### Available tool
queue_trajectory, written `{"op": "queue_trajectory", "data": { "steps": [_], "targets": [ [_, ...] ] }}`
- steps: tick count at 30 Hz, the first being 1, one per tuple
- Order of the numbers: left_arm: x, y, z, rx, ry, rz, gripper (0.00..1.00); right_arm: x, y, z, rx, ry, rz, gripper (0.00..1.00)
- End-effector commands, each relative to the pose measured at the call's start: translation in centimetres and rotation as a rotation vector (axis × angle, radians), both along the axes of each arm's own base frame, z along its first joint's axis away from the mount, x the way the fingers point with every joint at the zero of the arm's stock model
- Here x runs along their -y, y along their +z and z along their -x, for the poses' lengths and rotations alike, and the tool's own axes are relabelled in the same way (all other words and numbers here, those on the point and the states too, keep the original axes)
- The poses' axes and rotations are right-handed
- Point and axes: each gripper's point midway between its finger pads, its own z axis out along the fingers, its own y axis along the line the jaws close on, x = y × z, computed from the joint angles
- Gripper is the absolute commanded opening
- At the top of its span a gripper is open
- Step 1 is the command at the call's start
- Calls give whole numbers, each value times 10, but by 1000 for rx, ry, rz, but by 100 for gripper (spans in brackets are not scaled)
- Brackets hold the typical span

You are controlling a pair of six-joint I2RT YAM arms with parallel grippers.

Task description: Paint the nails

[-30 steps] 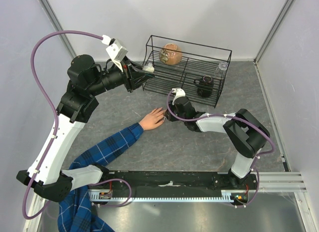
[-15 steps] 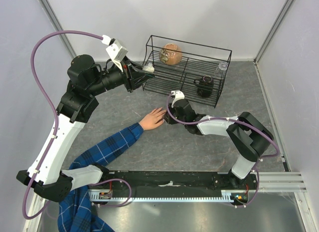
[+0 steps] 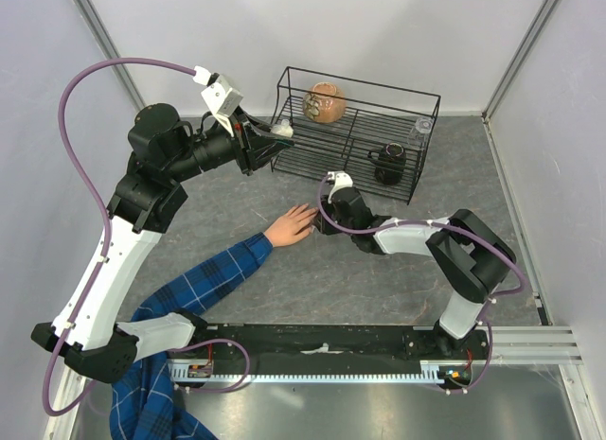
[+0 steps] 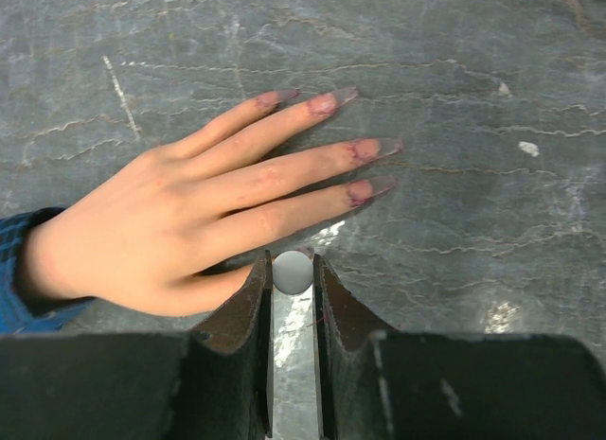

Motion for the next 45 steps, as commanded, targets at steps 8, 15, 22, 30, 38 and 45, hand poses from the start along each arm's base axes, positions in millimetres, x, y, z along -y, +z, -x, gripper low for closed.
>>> {"op": "queue_trajectory", "data": {
  "steps": [8, 15, 22, 30, 38, 45],
  "targets": [
    [-1, 18, 4, 80, -8, 11, 2, -5, 21, -31, 56, -26, -57, 0],
    [-2, 19, 4, 82, -7, 11, 2, -11, 21, -23, 45, 7, -67, 0],
    [-2, 18, 5, 80, -8, 11, 2, -18, 15, -6, 30, 34, -59, 0],
    [-2, 18, 7, 81, -11, 11, 2, -13, 23, -2, 37, 12, -56, 0],
    [-2, 18, 8, 80, -14, 13, 2, -5, 17, -5, 34, -21, -33, 0],
    [-3, 17, 7, 80, -11, 11, 2, -3, 15, -14, 37, -33, -27, 0]
  ]
}}
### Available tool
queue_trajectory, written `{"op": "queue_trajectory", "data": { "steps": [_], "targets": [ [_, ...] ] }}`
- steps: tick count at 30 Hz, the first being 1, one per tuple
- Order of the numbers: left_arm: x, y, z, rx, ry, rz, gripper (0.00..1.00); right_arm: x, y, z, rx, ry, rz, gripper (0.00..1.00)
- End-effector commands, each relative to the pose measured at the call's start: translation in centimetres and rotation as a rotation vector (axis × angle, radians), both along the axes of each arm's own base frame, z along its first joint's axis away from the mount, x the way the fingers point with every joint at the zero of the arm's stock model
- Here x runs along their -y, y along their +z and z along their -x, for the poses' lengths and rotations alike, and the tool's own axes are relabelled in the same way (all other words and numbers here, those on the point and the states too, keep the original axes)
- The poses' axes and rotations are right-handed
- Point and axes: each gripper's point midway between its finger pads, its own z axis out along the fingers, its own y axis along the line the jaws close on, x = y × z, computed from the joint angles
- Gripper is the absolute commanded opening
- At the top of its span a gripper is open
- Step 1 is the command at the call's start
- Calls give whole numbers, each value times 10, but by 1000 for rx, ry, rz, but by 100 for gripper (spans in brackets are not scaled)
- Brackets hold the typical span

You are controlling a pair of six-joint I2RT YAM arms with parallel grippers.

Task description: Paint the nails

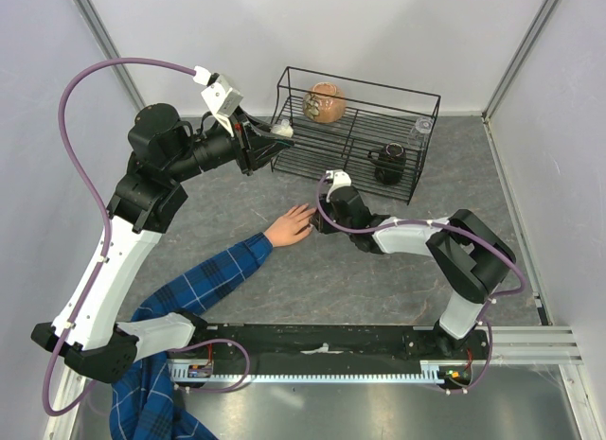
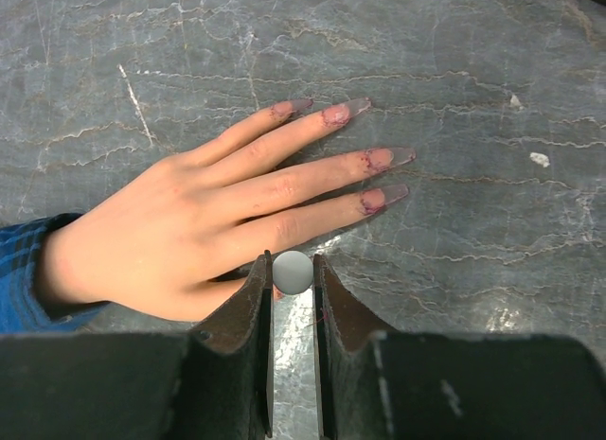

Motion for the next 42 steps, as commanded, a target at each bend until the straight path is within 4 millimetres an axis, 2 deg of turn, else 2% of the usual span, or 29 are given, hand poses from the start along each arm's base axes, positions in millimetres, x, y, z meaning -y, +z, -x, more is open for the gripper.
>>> {"op": "queue_trajectory", "data": {
  "steps": [1, 4, 9, 22, 28, 42],
  "targets": [
    [-2, 18, 7, 81, -11, 11, 2, 2, 10, -13, 34, -29, -16, 0],
    [-3, 18, 8, 83, -11, 11, 2, 4, 9, -20, 37, -40, -3, 0],
    [-3, 20, 7, 86, -10, 11, 2, -1, 11, -20, 40, -14, -9, 0],
    [-2, 18, 7, 80, -14, 11, 2, -11, 17, 3, 26, 30, -30, 0],
    [-1, 17, 7, 76, -17, 14, 2, -5, 16, 9, 15, 16, -28, 0],
    [-1, 20, 7, 82, -18, 16, 2, -11, 12, -5, 23, 13, -41, 0]
  ]
}}
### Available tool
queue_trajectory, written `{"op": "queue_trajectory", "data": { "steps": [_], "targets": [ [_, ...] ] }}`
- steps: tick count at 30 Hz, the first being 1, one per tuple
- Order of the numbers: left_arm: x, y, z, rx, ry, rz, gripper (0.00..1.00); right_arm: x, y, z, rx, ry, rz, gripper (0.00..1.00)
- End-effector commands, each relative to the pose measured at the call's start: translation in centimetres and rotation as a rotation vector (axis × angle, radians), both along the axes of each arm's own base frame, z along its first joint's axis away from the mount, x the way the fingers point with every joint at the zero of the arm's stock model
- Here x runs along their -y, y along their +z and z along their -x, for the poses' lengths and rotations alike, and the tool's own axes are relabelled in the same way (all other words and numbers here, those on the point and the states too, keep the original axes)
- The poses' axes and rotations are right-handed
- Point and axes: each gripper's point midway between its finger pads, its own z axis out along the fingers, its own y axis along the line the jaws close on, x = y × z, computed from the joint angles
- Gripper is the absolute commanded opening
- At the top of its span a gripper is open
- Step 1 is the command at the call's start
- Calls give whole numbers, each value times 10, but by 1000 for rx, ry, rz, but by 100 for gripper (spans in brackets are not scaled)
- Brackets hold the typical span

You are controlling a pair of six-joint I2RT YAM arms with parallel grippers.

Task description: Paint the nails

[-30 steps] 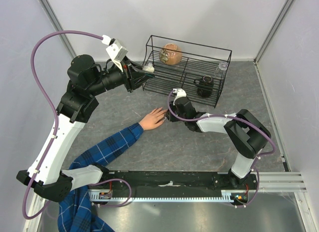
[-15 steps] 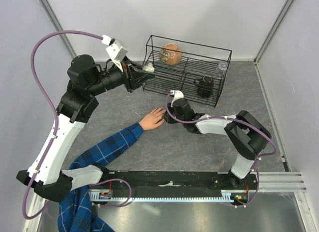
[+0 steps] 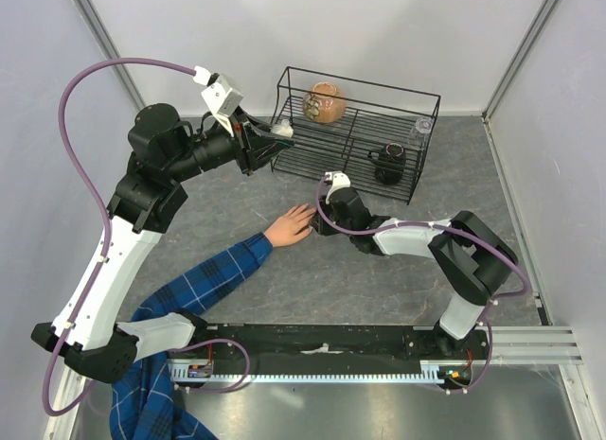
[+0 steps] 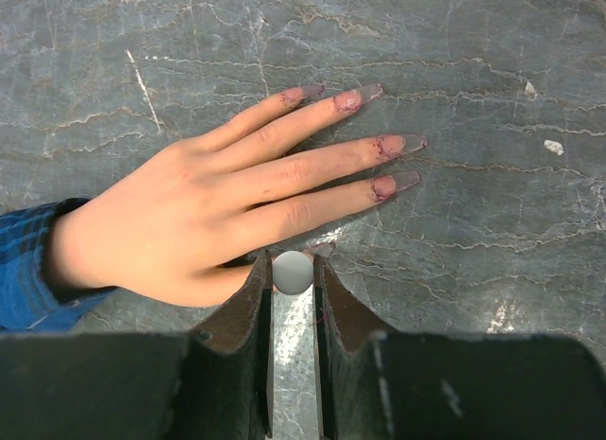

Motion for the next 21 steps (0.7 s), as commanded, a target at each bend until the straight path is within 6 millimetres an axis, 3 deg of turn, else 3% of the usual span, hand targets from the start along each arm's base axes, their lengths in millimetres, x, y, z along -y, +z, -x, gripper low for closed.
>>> {"op": "queue_trajectory", "data": {
  "steps": [1, 21],
  "targets": [
    [-1, 20, 7, 82, -18, 16, 2, -9, 11, -14, 30, -7, -49, 0],
    [-2, 20, 6, 85, -8, 9, 2, -6, 14, -37, 43, -27, -55, 0]
  ]
}}
